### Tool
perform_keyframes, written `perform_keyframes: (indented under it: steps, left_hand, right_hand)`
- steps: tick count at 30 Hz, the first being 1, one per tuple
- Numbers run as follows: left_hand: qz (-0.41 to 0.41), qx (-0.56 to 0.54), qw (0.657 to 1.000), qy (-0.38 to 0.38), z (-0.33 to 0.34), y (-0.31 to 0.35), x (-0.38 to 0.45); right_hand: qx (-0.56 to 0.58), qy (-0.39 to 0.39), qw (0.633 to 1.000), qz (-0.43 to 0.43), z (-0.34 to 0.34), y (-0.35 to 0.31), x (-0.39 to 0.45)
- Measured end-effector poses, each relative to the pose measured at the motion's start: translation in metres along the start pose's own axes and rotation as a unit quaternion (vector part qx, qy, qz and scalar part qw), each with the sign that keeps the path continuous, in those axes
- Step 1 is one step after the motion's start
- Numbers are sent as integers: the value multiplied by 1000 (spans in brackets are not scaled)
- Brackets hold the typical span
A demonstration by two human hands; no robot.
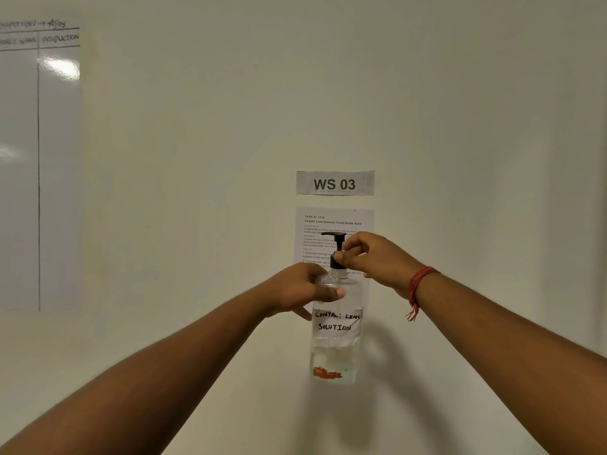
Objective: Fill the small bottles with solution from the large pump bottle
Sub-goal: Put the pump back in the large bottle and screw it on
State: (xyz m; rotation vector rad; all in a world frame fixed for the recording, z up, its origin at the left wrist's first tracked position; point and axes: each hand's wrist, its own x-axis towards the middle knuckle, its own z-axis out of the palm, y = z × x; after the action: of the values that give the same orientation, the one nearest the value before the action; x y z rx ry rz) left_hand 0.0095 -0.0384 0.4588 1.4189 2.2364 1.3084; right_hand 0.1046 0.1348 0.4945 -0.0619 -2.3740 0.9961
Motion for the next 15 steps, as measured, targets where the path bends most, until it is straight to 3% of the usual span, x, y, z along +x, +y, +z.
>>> perform_keyframes:
  steps: [5, 15]
  left_hand:
    - [-1, -3, 1000, 6, -3, -3, 0]
    - [7, -3, 1000, 7, -4, -3, 2]
  right_hand:
    - [55, -40, 997, -26, -9, 6, 2]
    - [30, -12, 999, -39, 5, 9, 3]
